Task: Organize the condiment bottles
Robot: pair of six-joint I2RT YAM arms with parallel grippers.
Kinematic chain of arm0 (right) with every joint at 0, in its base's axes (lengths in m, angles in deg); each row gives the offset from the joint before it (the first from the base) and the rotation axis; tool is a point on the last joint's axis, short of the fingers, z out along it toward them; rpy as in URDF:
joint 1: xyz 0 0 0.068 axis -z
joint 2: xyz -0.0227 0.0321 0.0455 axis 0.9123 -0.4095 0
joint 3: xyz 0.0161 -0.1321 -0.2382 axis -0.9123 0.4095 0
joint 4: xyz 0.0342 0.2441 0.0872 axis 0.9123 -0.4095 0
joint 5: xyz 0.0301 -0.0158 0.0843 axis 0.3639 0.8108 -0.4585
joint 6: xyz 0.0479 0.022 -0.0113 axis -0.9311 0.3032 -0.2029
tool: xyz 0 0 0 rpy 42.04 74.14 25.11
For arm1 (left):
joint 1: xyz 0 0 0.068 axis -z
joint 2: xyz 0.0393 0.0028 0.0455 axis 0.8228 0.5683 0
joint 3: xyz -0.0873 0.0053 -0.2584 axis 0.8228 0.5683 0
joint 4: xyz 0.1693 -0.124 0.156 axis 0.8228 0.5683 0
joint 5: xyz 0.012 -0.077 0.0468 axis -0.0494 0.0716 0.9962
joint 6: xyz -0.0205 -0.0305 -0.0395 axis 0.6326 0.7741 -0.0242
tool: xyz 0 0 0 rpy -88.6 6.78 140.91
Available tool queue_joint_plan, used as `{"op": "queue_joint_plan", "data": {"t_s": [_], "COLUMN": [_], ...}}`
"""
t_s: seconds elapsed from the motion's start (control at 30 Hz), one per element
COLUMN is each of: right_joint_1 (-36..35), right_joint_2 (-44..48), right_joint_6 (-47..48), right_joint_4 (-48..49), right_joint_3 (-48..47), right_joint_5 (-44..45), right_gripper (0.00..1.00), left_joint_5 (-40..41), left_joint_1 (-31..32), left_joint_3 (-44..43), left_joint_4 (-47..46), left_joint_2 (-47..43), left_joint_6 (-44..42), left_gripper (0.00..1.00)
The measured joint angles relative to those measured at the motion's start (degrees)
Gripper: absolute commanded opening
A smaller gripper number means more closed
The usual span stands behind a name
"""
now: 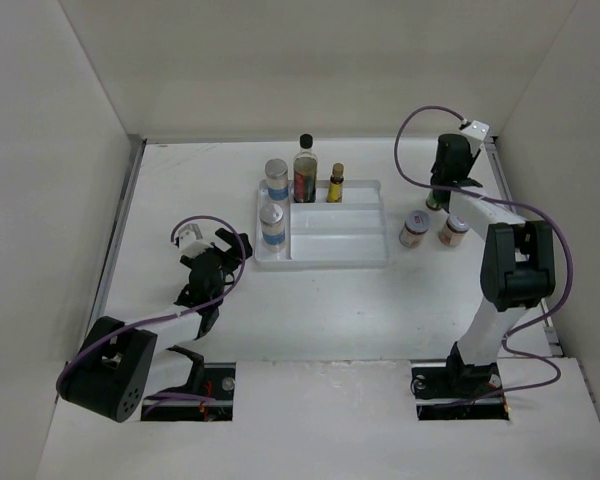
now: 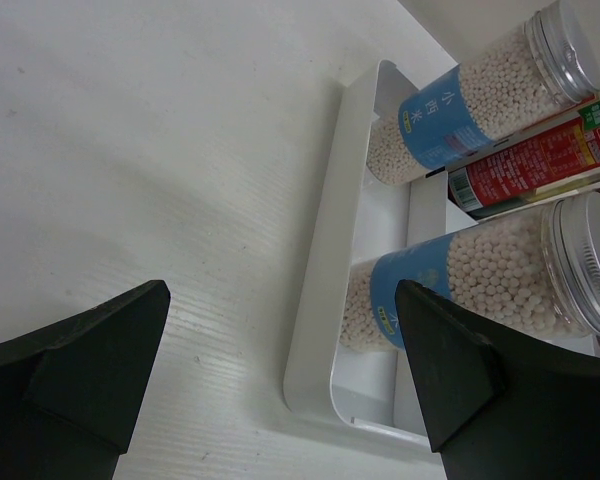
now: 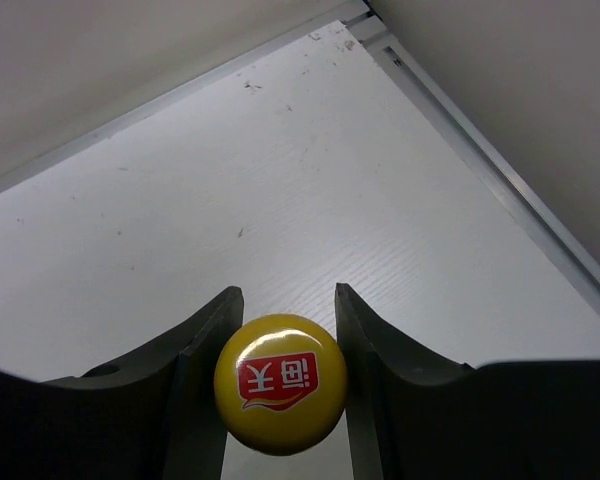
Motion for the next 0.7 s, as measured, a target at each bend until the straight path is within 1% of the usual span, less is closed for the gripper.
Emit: {"op": "queue_joint_plan", "data": {"t_s": [0.13,0.33,0.5,0.7], "right_joint_1": [-1.6,-6.7,-13.5,-21.2], "right_joint_2": [0.7,4.7,7.5,4.7], "right_joint_6": [2.0,5.2,5.8,5.7], "right_joint_4": [0.5,1.4,3.8,4.7], "right_joint_3": [0.7,0.7,0.0,-3.7], "right_joint_5": [1.7,3.5,3.6,2.5], "right_gripper": [0.19,0.19,0.2,0.2], "left_joint_5": [0.0,0.0,0.0,0.0], "left_joint_1": [0.0,0.0,0.0,0.0], "left_joint_3": [-0.2,-0.5,-0.5,-0.5], "left_joint_4": [0.0,-0.1,-0.1,-0.1], "left_joint_2": [0.2,0.3,0.3,0.3], "left_joint_6": [0.0,0.0,0.0,0.0], "left_gripper": [1.0,1.0,1.0,1.0]}}
